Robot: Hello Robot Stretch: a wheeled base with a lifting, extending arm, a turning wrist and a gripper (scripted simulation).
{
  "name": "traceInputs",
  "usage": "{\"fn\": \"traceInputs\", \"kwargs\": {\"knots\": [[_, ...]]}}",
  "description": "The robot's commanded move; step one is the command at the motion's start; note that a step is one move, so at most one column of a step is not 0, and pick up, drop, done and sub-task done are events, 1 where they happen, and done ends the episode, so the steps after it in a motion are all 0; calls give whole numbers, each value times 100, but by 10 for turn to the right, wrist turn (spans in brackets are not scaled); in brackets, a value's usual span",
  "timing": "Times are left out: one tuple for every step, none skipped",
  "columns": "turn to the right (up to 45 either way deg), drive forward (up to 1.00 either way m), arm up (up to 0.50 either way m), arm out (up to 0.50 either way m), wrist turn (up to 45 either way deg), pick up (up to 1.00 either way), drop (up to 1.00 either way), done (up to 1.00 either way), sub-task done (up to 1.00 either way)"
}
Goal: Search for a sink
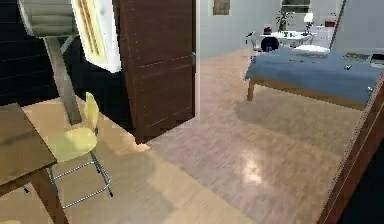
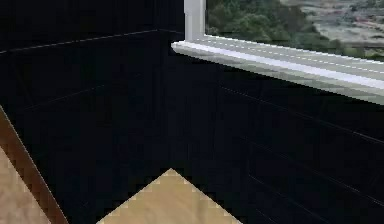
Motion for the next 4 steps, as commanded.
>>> {"fn": "traceInputs", "kwargs": {"knots": [[0,100,0,0,0,0,0,0,0],[-150,0,0,0,0,0,0,0,0],[0,5,0,0,0,0,0,0,0],[450,0,0,0,0,0,0,0,0]]}}
